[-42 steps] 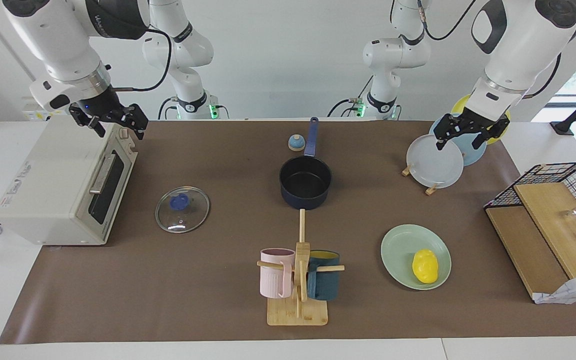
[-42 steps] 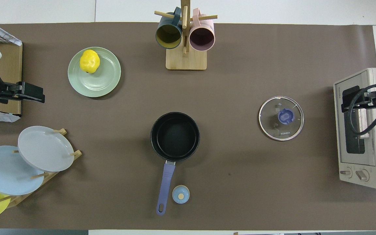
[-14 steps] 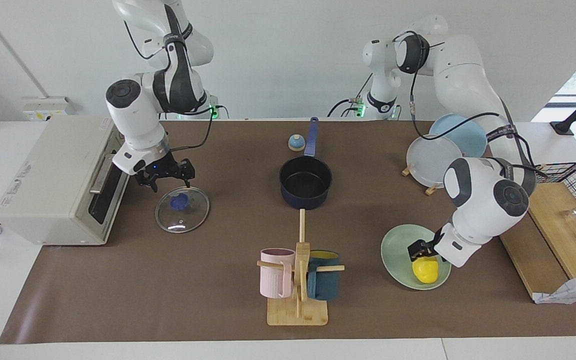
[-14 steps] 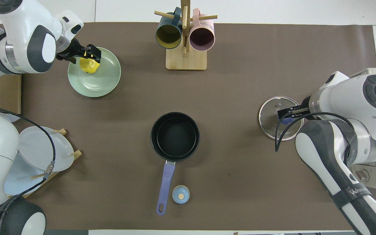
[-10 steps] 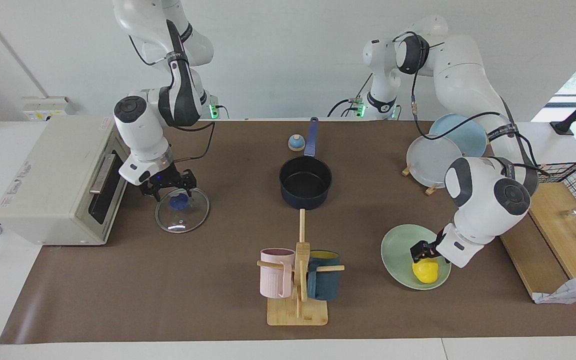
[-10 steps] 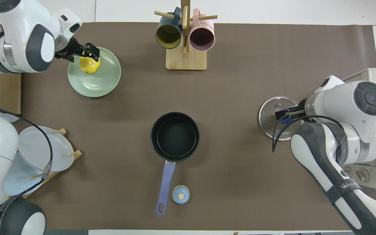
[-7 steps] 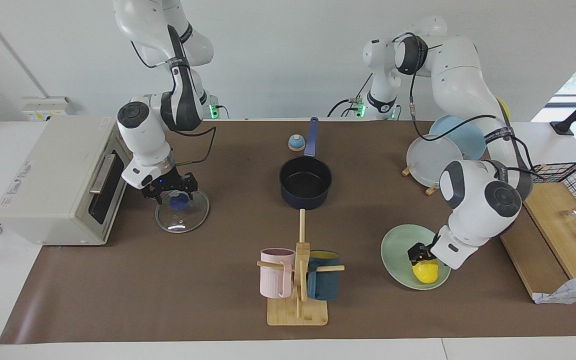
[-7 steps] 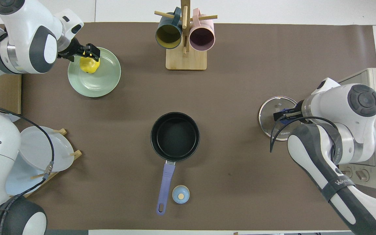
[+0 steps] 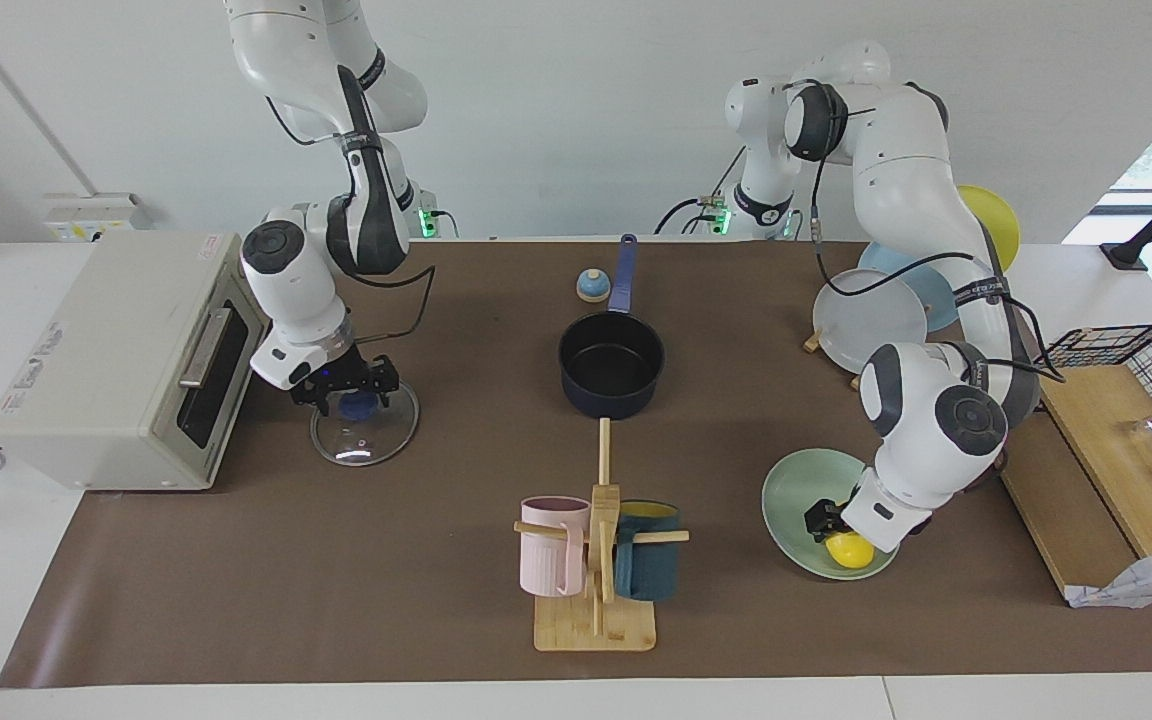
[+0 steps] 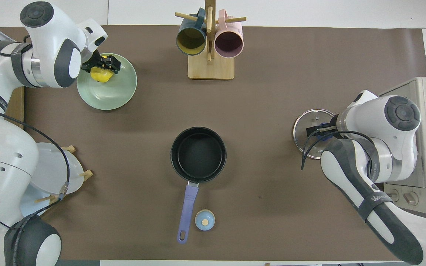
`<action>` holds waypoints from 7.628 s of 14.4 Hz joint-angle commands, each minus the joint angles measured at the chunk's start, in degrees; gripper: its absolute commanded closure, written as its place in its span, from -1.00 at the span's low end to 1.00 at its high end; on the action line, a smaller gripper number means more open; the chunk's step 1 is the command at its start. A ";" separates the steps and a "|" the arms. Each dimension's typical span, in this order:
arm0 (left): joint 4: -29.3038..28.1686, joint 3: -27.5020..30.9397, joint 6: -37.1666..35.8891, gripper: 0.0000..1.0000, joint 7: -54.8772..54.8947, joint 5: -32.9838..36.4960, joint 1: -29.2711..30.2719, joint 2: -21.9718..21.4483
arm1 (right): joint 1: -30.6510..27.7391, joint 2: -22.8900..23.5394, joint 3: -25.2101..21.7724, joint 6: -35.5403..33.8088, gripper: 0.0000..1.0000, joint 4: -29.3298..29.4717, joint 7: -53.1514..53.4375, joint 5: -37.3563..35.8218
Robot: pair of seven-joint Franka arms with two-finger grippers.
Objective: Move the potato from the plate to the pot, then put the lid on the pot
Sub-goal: 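Grasp the yellow potato with the left gripper while the right gripper reaches the lid, then lift the potato with the left gripper while the right gripper grips the lid knob, then carry the potato into the saucepan with the left gripper while the right lifts the lid, then withdraw the left gripper while the right gripper carries the lid over the saucepan, then lower the glass lid onto the saucepan with the right gripper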
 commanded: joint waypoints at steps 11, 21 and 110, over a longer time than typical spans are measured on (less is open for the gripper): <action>-0.32 0.28 -3.49 0.81 2.36 1.88 -0.78 -0.75 | -0.17 -0.52 0.27 -1.05 -0.51 -0.45 2.57 1.27; -3.74 -0.34 -20.08 1.00 -5.33 -6.91 -4.71 -22.08 | -0.17 -0.52 0.36 -19.97 1.00 12.43 -3.91 1.18; -23.86 0.89 -30.75 -1.00 8.69 -2.52 2.47 -50.76 | 29.89 8.53 9.41 -16.96 1.00 25.83 39.83 -2.60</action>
